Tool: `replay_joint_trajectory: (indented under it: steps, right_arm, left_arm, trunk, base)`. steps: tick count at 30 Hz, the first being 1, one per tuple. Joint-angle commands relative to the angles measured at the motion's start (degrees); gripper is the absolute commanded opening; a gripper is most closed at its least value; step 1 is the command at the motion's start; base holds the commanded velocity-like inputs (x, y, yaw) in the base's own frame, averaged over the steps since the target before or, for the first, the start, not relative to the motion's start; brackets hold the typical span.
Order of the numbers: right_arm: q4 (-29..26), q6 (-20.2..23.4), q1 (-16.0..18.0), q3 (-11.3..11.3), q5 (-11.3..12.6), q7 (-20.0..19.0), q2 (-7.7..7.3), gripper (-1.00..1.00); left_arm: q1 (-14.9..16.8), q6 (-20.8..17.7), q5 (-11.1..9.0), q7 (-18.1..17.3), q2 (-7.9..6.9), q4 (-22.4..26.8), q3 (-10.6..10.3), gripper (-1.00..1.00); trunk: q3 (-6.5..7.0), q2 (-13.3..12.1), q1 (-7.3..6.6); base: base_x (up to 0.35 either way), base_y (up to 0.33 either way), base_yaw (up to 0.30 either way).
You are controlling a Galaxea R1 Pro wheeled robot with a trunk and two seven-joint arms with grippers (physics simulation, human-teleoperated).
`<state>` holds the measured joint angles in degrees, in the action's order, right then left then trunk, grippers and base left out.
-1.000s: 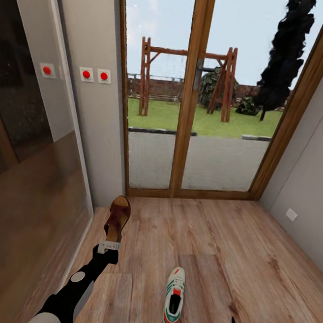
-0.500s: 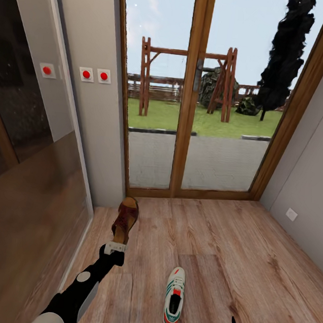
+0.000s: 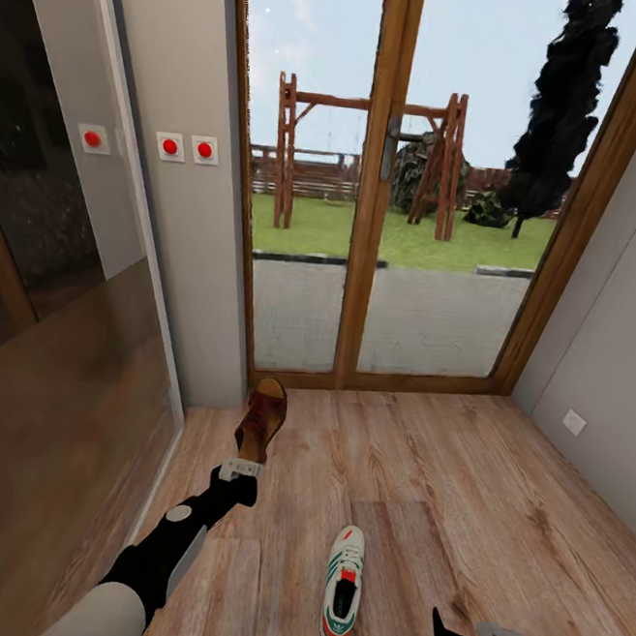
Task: Pick up the two gym shoes and the two sandals from the corridor floor and place them onto the hallstand (shoe rack) in the corridor, making sure they are on the rack and not on the floor. Arrange them so the two gym shoes are next to each other and the two sandals are next to each other.
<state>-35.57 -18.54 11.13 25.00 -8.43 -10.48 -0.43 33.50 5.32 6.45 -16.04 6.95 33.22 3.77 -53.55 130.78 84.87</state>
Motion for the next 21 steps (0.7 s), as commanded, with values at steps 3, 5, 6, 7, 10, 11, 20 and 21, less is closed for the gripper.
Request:
replay_joint_trajectory:
  steps: [3,5,6,7,10,11,20,21]
  right_arm:
    - [-3.05,9.42,2.99,-0.49,-0.56,0.11,2.36,1.0]
    - [-4.55,14.7,4.72,-1.07,-0.53,0.8,3.49,1.0]
    - [-5.69,19.64,6.43,-1.65,-0.5,1.85,4.68,1.0]
    - [-6.1,21.93,7.26,-1.91,-0.49,2.52,5.34,1.0]
    - [-6.93,29.26,10.41,-2.57,-0.44,6.16,8.19,1.0]
    - [-7.03,30.54,11.15,-2.66,-0.42,7.31,8.92,1.0]
    - [-6.98,35.22,15.39,-3.08,-0.1,17.41,10.42,1.0]
    - [-6.75,35.24,15.46,-3.09,-0.09,17.61,10.42,1.0]
  left_arm:
    - [2.4,-2.78,0.79,-2.15,0.01,-0.01,0.47,-1.0]
    - [3.59,-3.86,0.77,-2.82,-0.03,-0.04,0.52,-1.0]
    - [4.77,-4.82,0.77,-3.27,-0.05,-0.04,0.56,-1.0]
    - [5.34,-5.32,0.76,-3.44,-0.06,-0.04,0.57,-1.0]
    - [7.62,-7.85,0.79,-3.82,-0.08,-0.02,0.6,-1.0]
    - [8.15,-8.57,0.8,-3.87,-0.08,-0.01,0.61,-1.0]
    - [10.16,-13.27,0.84,-4.21,-0.21,-0.11,0.74,-1.0]
    - [10.15,-13.35,0.84,-4.22,-0.22,-0.12,0.77,-1.0]
  trunk:
    - [-0.06,0.02,-0.01]
    - [-0.06,0.02,-0.01]
    - [-0.06,0.02,-0.01]
    - [-0.06,0.02,-0.01]
    - [-0.06,0.02,-0.01]
    - [-0.06,0.02,-0.01]
    - [-0.06,0.02,-0.01]
    - [-0.06,0.02,-0.01]
  base:
    - [0.0,0.0,0.0]
    - [0.0,0.0,0.0]
    - [0.0,0.0,0.0]
    - [0.0,0.0,0.0]
    - [0.0,0.0,0.0]
    - [0.0,0.0,0.0]
    - [0.0,0.0,0.0]
    - [0.0,0.0,0.0]
